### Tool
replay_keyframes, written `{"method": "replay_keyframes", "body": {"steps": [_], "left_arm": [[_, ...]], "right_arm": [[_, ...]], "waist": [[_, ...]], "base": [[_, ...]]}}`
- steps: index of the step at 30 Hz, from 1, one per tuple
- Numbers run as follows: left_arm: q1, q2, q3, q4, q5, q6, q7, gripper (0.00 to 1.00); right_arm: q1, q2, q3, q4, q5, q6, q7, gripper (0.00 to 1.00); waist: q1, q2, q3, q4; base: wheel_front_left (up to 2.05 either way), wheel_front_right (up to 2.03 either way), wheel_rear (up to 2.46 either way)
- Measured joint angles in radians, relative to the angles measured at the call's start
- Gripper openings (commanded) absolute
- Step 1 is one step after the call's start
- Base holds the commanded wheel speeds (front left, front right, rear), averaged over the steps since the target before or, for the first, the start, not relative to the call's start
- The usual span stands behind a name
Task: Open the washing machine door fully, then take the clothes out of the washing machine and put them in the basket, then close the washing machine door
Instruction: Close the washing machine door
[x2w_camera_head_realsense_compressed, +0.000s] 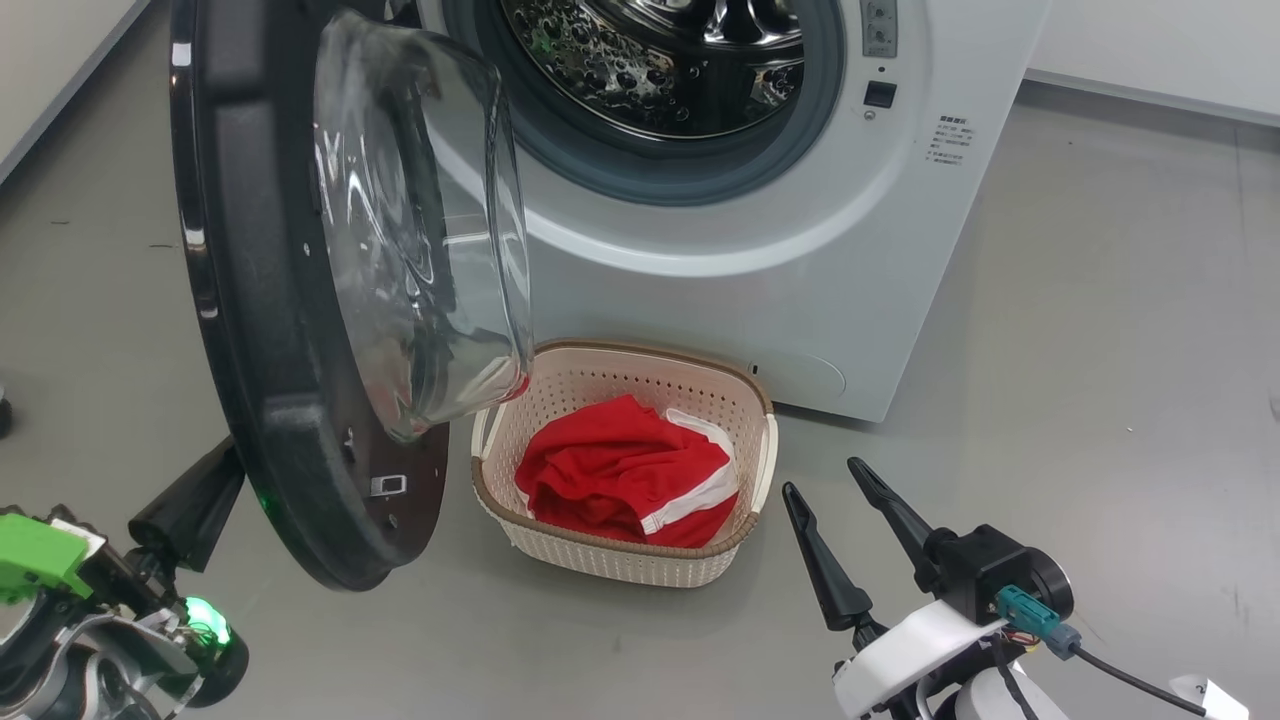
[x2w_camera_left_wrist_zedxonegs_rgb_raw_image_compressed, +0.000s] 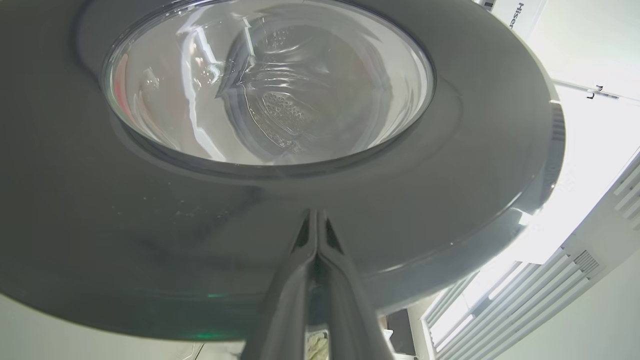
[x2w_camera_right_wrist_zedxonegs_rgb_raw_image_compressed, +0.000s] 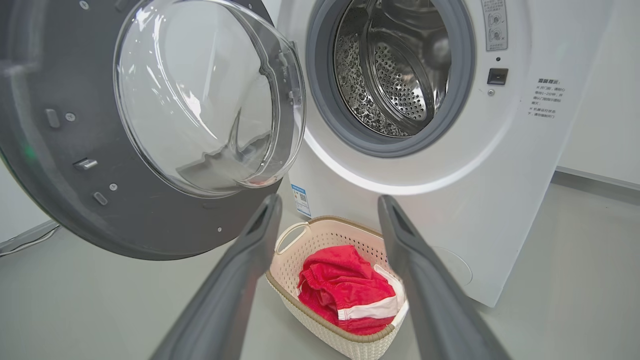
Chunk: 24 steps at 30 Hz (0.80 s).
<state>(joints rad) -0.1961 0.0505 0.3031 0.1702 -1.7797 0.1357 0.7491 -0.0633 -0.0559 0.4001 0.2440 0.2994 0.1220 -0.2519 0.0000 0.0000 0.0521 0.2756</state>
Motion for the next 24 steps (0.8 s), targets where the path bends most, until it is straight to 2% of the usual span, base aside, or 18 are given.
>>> {"method": "replay_keyframes", "body": {"steps": [24], "left_arm": [[0.029, -0.011, -0.121, -0.028, -0.098, 0.000, -0.013, 0.00]], "right_arm": [[-0.018, 0.000, -0.003, 0.000, -0.003, 0.000, 0.000, 1.00]], "waist": [[0.0000, 0.0000, 0.007, -0.114]], "base": [[0.00, 0.00, 0.00]]}}
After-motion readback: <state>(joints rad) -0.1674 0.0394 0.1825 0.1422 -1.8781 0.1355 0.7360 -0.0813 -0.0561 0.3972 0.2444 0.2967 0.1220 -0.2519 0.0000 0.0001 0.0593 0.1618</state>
